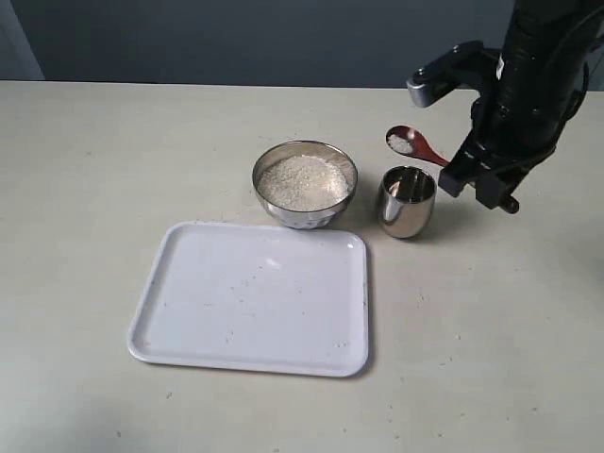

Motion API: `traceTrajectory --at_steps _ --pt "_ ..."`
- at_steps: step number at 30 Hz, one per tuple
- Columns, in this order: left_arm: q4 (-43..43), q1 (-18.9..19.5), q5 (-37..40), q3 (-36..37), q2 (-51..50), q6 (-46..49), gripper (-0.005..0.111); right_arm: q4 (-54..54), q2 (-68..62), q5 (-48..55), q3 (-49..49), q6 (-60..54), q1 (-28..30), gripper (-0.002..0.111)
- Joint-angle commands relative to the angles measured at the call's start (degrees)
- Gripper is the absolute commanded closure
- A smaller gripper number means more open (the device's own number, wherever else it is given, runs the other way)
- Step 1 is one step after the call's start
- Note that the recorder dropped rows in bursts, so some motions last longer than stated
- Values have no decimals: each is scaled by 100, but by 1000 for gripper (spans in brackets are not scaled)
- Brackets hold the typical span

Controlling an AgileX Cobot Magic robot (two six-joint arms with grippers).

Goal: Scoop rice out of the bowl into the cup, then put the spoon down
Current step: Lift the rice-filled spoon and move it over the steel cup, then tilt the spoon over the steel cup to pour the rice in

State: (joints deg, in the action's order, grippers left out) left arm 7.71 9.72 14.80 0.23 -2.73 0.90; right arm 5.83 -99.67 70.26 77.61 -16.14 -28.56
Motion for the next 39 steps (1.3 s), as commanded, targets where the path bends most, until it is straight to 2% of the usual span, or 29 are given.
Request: traceTrajectory --at_steps 1,11,21,39 --pt "0 -29 -29 -23 3 -36 106 -197 80 -30 -26 -171 111 109" --pt "0 -29 -29 -23 3 -36 106 274 80 -30 -471 -145 121 109" --pt "0 -29 -29 -23 3 -36 106 302 80 -758 -719 -23 121 109" --pt "0 -29 -29 -23 3 -36 106 768 114 -640 -772 226 109 109"
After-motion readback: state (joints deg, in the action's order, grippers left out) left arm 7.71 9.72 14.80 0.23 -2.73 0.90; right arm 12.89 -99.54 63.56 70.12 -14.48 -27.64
